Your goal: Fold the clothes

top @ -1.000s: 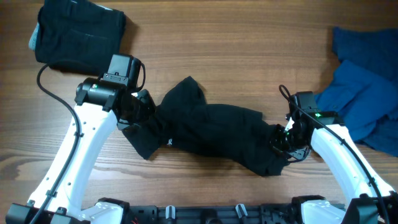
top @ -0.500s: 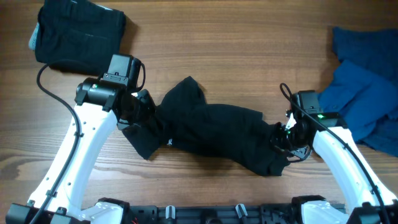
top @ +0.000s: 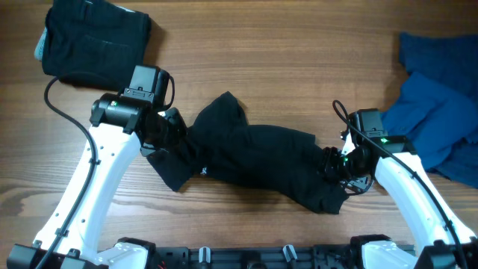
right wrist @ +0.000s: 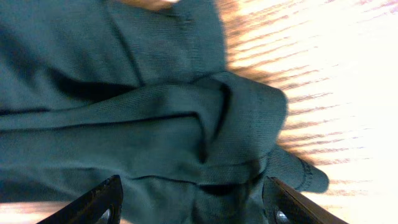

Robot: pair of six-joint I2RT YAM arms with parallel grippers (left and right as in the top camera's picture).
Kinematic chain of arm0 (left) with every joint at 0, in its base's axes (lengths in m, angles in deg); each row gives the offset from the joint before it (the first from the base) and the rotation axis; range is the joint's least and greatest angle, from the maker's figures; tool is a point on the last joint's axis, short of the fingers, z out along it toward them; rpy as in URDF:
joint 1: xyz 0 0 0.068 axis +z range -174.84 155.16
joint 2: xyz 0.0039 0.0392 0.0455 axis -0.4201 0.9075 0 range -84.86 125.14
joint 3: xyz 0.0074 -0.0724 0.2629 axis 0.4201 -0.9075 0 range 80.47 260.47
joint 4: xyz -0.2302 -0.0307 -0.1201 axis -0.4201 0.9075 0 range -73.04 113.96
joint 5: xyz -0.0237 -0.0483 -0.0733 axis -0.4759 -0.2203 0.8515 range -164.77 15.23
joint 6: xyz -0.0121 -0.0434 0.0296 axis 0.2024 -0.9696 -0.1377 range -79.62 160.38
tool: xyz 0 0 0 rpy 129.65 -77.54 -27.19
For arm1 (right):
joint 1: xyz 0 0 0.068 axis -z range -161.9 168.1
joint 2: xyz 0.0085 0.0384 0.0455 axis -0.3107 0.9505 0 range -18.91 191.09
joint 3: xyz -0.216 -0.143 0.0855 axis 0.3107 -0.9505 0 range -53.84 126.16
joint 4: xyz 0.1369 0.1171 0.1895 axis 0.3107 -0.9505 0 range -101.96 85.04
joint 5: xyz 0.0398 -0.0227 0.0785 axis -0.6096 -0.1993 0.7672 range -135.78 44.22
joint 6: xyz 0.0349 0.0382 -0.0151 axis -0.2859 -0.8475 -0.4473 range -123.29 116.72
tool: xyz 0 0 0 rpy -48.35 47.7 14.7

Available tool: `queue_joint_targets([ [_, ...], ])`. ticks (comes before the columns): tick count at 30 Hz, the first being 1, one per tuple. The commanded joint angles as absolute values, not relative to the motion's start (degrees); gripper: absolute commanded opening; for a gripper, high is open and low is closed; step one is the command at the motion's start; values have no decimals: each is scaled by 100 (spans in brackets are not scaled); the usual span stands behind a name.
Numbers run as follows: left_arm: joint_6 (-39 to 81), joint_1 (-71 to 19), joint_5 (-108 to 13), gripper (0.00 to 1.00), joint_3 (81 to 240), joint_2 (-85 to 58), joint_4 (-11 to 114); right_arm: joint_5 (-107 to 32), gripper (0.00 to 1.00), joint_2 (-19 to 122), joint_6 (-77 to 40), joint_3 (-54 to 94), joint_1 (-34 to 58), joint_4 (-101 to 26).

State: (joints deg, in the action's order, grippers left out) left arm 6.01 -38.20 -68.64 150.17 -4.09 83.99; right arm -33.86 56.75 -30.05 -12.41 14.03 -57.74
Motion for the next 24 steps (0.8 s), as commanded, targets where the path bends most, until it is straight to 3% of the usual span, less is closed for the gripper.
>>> queue_joint_targets([
  [1,695,-3790,-6816,9,14990,-492,8425,-3895,72,5953,-3540,-1311,1630,-5815],
  [5,715,-3790,-6818,9,14990,-492,8440,-3056,69,6051,-3001,-1311,1947,-5695],
  [15,715,-3790,-6816,9,14990,-492,8464,-2387,68,6051,-2926,-1995,1969,-4967],
  [24,715,-3790,-6818,9,14990,-492,8495,-1917,59,6049,-2880,-2056,1969,-4545],
])
